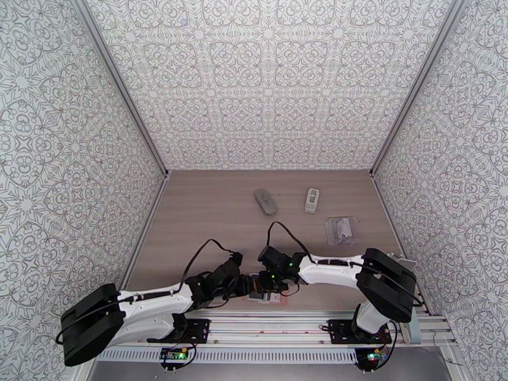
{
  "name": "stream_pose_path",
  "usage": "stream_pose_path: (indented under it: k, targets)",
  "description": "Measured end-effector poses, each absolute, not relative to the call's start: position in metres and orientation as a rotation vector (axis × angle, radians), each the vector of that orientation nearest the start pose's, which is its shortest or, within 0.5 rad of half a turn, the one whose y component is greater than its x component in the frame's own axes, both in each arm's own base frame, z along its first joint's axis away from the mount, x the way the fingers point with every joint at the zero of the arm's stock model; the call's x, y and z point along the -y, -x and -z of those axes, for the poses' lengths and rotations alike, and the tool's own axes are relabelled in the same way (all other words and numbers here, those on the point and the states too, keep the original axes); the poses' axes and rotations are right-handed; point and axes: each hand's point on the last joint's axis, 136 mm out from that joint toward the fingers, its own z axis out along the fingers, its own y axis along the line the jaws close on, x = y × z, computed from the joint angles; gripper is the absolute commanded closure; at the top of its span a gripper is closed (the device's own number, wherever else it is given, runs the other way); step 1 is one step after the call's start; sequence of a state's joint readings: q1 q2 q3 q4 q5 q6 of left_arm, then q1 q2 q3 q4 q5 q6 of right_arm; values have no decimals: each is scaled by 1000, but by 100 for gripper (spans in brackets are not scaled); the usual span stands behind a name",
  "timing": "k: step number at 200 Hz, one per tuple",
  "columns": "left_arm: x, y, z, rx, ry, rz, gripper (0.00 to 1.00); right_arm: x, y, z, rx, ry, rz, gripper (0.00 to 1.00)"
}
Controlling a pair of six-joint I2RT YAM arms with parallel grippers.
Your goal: Put the credit cards into the card holder
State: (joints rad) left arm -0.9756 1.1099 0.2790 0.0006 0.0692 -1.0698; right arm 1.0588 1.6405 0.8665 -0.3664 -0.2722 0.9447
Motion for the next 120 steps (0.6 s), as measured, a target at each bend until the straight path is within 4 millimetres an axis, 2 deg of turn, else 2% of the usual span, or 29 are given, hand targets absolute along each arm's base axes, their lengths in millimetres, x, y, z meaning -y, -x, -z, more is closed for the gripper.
stream_pose_path:
  k: [39, 62, 85, 120]
  targets:
    - [227, -144, -36, -2643, 100, 910, 60, -330, -138, -41, -2998, 276, -760, 66]
    - [223, -145, -42, -2623, 108, 906, 60, -327, -139, -41, -2998, 279, -735, 69]
    - [220, -145, -45, -2616, 116, 905, 60, -326, -139, -40, -2995, 281, -720, 77]
    - [219, -145, -45, -2617, 111, 903, 66, -325, -142, -40, -2984, 277, -706, 88]
